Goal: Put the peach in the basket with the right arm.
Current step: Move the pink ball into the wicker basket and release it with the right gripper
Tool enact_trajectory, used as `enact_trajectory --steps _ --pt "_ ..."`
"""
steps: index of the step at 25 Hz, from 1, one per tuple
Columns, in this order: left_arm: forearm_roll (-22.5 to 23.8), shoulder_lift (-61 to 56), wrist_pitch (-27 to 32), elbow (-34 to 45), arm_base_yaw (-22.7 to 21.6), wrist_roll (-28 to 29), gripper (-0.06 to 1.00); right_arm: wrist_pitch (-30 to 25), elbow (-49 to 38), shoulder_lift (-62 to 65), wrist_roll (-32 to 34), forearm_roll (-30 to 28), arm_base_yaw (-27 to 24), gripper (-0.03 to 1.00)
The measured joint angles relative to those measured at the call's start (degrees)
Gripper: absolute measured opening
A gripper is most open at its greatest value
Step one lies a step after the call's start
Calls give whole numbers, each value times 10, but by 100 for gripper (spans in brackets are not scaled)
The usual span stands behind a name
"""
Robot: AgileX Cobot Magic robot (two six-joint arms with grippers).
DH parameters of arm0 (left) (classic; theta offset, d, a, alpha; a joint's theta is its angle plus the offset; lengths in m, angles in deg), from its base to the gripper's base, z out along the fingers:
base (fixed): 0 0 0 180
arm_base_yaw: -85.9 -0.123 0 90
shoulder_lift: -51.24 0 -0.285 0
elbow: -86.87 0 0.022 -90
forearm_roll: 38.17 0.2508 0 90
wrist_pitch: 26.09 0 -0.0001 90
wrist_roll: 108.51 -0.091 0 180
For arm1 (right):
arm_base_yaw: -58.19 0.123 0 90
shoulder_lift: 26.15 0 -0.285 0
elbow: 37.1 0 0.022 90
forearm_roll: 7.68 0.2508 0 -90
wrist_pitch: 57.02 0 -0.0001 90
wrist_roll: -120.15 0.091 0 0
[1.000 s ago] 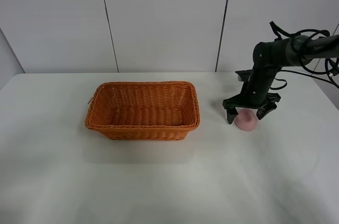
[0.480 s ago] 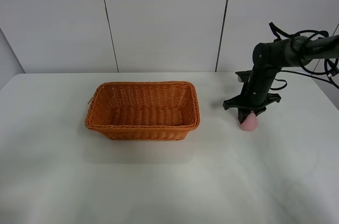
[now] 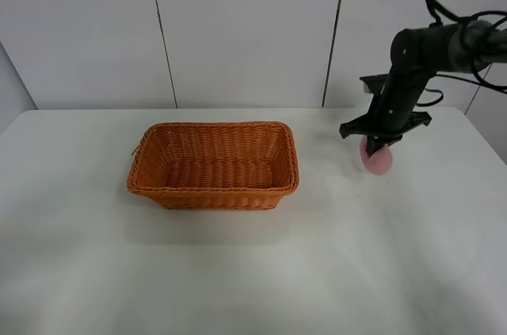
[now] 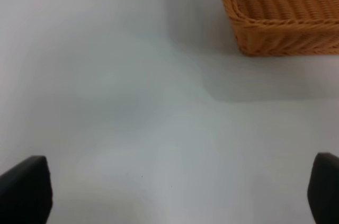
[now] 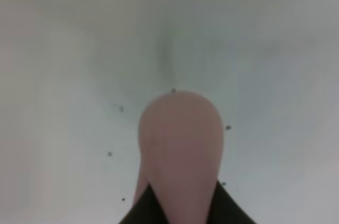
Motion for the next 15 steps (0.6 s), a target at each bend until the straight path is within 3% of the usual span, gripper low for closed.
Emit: enact_trajectory --steps 6,11,15 --pt "0 0 0 0 0 0 99 -112 146 23 0 -3 0 0" --pt "0 0 0 0 0 0 99 -120 192 23 0 -7 4 0" --pt "0 0 0 0 0 0 99 -123 194 23 0 -11 43 0"
